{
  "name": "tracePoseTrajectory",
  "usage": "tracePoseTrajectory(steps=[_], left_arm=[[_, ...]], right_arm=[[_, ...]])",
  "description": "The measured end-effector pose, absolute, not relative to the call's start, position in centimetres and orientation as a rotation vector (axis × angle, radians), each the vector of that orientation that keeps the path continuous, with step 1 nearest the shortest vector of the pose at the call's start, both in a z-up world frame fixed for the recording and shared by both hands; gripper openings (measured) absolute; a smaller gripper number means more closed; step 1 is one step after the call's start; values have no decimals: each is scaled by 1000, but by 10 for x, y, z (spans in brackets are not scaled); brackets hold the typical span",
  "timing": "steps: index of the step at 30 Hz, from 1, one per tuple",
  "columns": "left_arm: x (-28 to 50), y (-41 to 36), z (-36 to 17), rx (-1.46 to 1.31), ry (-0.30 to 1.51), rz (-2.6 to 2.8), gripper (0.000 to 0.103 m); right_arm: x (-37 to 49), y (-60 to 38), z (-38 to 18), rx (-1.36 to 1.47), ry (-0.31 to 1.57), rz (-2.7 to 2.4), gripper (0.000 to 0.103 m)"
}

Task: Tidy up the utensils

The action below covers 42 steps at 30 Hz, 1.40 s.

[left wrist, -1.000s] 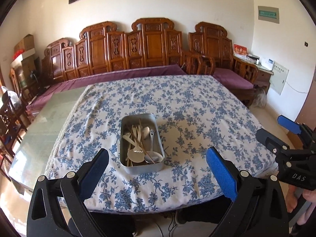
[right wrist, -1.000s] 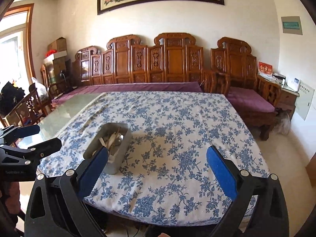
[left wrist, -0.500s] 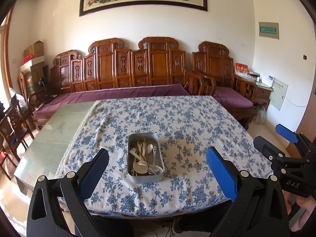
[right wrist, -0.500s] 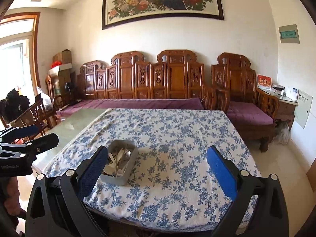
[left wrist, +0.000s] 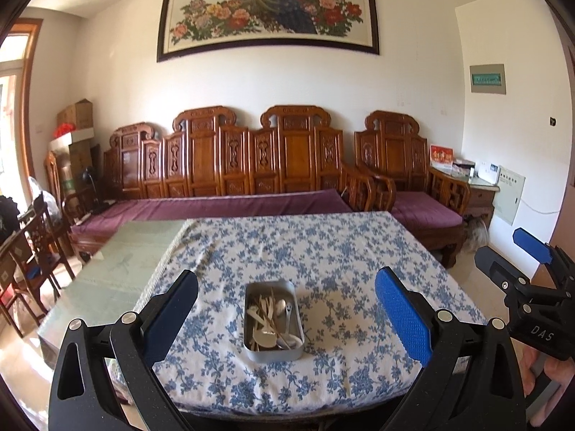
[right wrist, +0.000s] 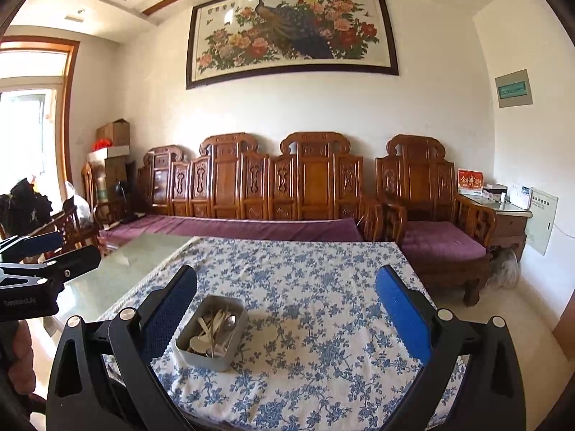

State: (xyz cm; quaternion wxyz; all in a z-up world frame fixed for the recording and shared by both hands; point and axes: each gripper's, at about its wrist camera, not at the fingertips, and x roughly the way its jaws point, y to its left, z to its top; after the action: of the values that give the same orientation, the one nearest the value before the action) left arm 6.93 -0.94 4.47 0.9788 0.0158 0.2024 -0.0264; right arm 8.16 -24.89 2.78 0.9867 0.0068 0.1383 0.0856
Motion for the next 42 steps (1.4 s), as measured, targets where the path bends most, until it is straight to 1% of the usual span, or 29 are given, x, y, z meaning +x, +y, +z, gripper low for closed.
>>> tracePoseTrajectory(steps=[9, 42], left_arm=[[60, -9, 52, 35, 378, -49, 95], [63, -8, 46, 23, 384, -51, 95]], right_arm=[[78, -252, 29, 15, 264, 159, 100], [83, -251, 23, 16, 278, 161, 100]])
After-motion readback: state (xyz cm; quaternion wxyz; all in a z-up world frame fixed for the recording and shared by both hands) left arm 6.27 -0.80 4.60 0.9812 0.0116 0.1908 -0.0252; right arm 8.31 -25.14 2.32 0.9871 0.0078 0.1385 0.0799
